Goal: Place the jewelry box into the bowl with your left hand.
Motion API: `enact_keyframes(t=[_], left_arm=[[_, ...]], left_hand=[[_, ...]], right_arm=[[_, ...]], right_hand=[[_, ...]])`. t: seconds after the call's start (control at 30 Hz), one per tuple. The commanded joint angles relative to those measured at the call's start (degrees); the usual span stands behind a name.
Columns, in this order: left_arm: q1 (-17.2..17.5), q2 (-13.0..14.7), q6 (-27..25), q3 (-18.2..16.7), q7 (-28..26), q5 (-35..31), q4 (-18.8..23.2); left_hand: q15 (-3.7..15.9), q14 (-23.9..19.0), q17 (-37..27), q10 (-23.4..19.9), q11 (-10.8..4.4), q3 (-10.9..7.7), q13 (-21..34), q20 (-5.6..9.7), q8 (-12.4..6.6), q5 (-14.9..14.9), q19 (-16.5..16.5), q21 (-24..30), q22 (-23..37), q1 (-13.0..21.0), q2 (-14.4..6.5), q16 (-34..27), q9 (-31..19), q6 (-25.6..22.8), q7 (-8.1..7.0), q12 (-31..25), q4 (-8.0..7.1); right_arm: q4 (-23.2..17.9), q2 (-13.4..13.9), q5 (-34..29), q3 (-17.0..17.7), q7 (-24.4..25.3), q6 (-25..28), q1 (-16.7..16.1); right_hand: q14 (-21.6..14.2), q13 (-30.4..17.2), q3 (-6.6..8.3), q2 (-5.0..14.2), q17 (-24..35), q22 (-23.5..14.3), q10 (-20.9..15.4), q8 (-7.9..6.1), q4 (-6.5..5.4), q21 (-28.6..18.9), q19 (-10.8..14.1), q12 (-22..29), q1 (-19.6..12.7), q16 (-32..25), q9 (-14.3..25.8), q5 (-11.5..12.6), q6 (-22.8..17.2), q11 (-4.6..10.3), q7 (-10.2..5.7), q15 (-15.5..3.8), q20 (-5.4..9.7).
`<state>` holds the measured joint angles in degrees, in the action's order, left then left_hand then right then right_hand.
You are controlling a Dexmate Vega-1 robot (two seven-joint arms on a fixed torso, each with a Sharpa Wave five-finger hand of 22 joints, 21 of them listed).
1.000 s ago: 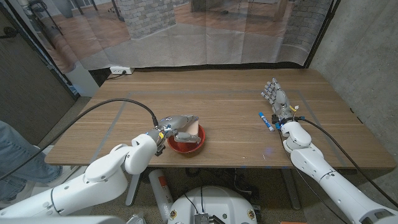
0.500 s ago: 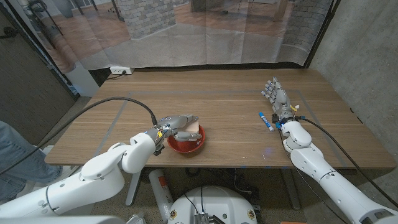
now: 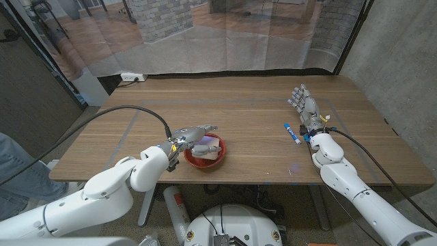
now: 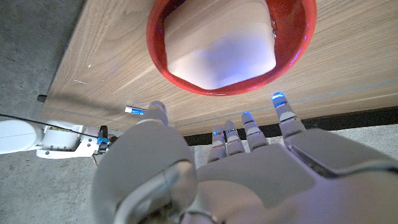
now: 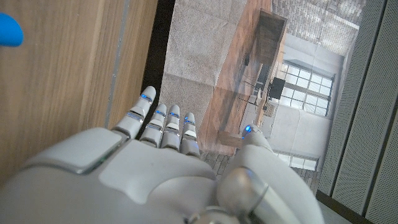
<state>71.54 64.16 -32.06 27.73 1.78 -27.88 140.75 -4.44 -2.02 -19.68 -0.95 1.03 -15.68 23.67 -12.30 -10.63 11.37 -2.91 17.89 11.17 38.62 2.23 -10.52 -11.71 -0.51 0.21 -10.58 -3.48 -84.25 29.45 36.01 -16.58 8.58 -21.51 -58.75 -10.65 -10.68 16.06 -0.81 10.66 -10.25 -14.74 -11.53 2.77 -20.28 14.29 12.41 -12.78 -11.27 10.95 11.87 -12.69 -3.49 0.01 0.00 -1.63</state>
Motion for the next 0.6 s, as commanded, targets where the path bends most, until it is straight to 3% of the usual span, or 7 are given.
enact_keyframes(t=[0.03, 0.6], left_arm=[[1.3, 1.4, -0.5, -0.7, -0.5, 0.2, 1.4], [1.9, 1.4, 1.1, -2.4, -2.5, 2.1, 0.8]], left_hand=[[-0.49, 1.3, 0.3, 1.8, 0.71, 0.65, -0.3, -0.13, 0.09, 0.7, 1.0, -0.6, 0.1, -1.0, 0.4, 0.2, -0.1, 1.3, 0.18, 0.2, -0.29], [-0.45, 1.6, 0.8, 1.7, 0.56, 0.98, -0.8, -0.07, -0.36, 1.0, 1.8, -1.1, 0.1, -1.7, 0.6, -0.1, -0.1, 1.2, 0.39, -0.4, -0.51]], right_arm=[[-0.8, 0.4, -0.1, 0.1, 0.0, 0.0, -0.6], [-0.9, 0.1, -0.5, -0.1, 0.5, 0.4, -0.1]], right_hand=[[-0.4, -0.1, 0.10, 0.60, 0.2, -0.1, -0.3, 0.19, 0.29, 0.1, 0.3, 0.0, -0.2, 0.2, 0.1, -0.2, -0.4, -0.14, -0.02, -0.06, -0.03], [-0.4, -0.1, 0.10, 0.66, 0.2, -0.1, -0.4, 0.17, 0.36, 0.3, 0.4, 0.0, -0.2, 0.2, 0.1, -0.2, -0.4, -0.11, -0.02, -0.03, -0.01]])
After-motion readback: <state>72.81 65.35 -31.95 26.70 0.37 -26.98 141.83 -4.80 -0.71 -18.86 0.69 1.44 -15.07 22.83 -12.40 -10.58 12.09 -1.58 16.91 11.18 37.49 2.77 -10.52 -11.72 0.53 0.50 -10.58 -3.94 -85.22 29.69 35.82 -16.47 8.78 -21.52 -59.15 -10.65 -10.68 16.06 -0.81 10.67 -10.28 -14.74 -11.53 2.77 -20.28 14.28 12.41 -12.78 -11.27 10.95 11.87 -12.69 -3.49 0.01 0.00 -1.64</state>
